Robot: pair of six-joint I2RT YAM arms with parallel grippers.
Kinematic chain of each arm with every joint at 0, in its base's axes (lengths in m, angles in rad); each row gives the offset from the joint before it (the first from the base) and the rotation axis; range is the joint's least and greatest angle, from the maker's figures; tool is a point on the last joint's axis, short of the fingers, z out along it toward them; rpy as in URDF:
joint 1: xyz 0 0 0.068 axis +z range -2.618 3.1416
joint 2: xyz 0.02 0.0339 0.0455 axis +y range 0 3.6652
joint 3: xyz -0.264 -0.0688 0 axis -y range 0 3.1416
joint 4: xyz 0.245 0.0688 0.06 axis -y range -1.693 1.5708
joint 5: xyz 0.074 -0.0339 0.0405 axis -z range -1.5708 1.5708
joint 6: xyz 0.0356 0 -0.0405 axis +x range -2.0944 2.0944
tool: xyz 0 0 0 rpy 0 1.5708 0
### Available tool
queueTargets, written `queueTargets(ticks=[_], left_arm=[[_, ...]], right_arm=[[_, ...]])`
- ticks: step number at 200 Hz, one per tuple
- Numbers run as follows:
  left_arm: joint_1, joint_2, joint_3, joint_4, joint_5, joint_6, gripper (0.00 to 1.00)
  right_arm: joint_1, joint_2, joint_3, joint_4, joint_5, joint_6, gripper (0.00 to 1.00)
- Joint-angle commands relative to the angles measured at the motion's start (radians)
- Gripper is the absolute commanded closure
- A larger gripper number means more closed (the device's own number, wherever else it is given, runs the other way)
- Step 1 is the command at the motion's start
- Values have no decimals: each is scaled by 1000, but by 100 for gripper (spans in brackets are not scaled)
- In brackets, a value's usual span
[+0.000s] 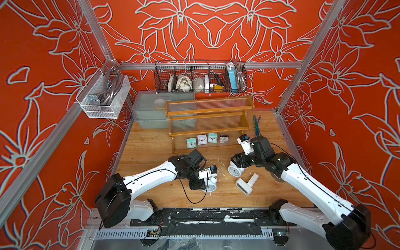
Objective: Place the alarm clocks on the shelf by style
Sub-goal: Pick up the alarm from the center of the board.
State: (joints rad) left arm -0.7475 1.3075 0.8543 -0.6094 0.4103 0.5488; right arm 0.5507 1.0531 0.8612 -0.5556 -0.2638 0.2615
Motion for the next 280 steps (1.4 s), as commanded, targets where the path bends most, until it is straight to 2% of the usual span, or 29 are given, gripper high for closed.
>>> queueTargets(ticks=[1,57,95,148,202,280], left_arm=[[44,-50,13,-39,73,69,65],[145,-86,78,-145,157,157,65],[204,-103,126,-205,257,174,65],[261,-104,160,-241,343,163,65],[267,-111,158,-248,367,156,65],[267,-114,144,-240,369,162,65]], right_arm=[[8,32,26,48,-159,-69,23],[15,50,40,208,-477,-109,21],[59,51,39,236,-566,-165,16],[197,55,33,238,-514,-244,11],[253,110,54,241,-433,-294,10],[282,233,104,273,-503,-331,13]])
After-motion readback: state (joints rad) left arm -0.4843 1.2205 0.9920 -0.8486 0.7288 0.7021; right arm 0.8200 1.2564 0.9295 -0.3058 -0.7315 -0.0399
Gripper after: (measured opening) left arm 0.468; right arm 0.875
